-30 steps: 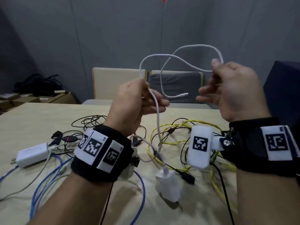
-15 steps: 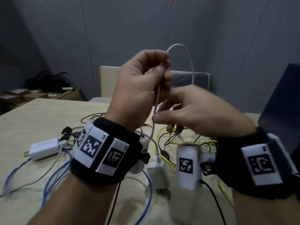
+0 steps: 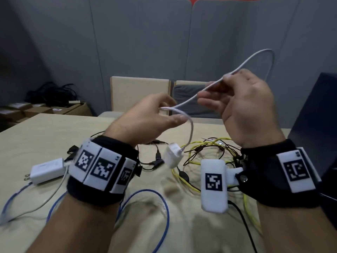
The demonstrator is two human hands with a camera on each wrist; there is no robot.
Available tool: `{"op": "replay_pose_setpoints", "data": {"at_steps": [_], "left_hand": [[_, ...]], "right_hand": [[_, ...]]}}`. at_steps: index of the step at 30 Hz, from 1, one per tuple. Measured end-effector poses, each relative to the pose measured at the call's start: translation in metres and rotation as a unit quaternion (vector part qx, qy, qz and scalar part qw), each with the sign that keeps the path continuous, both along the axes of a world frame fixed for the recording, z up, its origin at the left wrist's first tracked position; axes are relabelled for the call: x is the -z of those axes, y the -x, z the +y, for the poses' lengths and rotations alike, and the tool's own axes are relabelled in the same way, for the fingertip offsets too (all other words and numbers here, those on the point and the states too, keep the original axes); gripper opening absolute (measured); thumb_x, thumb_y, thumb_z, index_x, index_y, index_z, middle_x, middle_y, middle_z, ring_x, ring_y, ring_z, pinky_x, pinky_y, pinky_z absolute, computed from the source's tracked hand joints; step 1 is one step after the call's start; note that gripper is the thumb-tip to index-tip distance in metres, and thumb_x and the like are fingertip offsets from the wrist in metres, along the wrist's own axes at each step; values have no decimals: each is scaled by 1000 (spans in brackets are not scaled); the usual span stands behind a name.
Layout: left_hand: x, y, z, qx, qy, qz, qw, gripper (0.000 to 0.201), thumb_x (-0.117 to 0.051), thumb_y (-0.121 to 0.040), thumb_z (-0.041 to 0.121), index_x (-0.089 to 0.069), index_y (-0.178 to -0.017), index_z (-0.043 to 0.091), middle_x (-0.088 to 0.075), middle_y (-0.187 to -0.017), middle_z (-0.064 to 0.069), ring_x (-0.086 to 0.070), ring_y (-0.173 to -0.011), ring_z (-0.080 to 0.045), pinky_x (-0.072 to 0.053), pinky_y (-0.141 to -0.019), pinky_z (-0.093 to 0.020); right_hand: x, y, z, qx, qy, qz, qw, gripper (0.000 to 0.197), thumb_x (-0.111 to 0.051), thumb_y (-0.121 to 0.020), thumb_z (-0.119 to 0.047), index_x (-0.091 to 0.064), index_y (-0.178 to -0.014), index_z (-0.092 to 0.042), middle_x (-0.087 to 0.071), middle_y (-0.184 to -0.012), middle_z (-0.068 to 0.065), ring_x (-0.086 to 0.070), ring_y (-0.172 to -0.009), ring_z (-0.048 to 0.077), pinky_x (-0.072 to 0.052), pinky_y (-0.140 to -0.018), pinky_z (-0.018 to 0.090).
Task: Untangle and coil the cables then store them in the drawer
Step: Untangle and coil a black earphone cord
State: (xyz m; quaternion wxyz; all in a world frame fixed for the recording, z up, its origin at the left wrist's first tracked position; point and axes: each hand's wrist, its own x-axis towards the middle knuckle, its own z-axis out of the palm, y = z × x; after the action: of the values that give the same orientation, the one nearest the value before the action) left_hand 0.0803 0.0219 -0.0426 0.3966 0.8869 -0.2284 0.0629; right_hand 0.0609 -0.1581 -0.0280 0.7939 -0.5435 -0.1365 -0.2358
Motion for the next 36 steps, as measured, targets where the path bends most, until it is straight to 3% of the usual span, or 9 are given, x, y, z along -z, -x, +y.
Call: {"op": "replay_pose_setpoints", "data": {"at_steps": [3,7,13,16,19,23,26,30,36], "left_hand": [[2,-3,1,43,68,14,997,15,-64,-91,25,-64,-83,14,-68,-79,-4,-66,-75,-23,-55,-70,-44],[-1,3,-4,67,235,94,965,25,-45,-102,19,-58,-84,9,-60,-64,-9,-63,-55,-23,-50,-44,-29],[11,-1,-4,211,188,203,937,41,-44,-94,48,-63,-97,12,-73,-88,-15,-69,-92,-33,-51,-80,-39],[15,-1,-5,249,141,185,940,20,-50,-92,29,-60,-89,13,-66,-70,-6,-68,-83,-30,-51,-74,-35],[13,-4,-7,183,186,118,958,20,-43,-101,13,-54,-85,11,-49,-58,1,-59,-62,-19,-47,-62,-28],[10,-7,-10,126,265,57,954,25,-38,-103,19,-55,-85,14,-39,-58,2,-43,-53,-14,-40,-57,-26],[12,-6,-17,123,279,41,952,27,-38,-104,21,-58,-88,14,-31,-58,0,-33,-52,-12,-30,-54,-26],[13,-3,-24,170,282,47,943,31,-36,-104,21,-61,-89,10,-22,-59,0,-22,-51,-10,-19,-51,-26],[10,-4,-15,179,279,67,941,30,-46,-100,25,-67,-86,9,-25,-61,-2,-18,-57,-19,-16,-56,-32]], "right_hand": [[-1,-1,-3,-13,-57,-12,998,24,-38,-99,-1,-49,-78,-5,-62,-66,13,-67,-61,30,-58,-57,33],[1,-6,-4,8,-87,-2,996,20,-39,-97,1,-48,-80,-3,-60,-63,13,-69,-64,31,-58,-60,33],[-1,-7,-7,37,-189,-45,980,14,-41,-96,2,-49,-85,-1,-59,-74,19,-72,-72,34,-59,-67,34],[0,-9,-13,55,-185,-26,981,15,-42,-97,1,-49,-85,-3,-57,-74,17,-72,-71,34,-60,-66,36],[8,-12,-23,101,38,101,989,21,-47,-99,-9,-52,-78,-7,-60,-59,8,-67,-56,28,-57,-52,36],[15,-5,-22,118,361,120,917,31,-60,-95,-26,-57,-71,-7,-62,-52,5,-64,-52,23,-53,-52,35],[8,1,-10,177,374,-59,909,7,-67,-90,-21,-61,-93,-18,-64,-78,-2,-62,-57,14,-54,-53,31],[13,-5,-6,230,471,-156,837,45,-60,-91,-16,-53,-135,-26,-50,-132,-4,-57,-90,2,-48,-77,18],[13,-10,-21,285,518,-86,802,11,-59,-95,-29,-66,-90,-22,-49,-75,-5,-43,-69,12,-33,-64,30]]}}
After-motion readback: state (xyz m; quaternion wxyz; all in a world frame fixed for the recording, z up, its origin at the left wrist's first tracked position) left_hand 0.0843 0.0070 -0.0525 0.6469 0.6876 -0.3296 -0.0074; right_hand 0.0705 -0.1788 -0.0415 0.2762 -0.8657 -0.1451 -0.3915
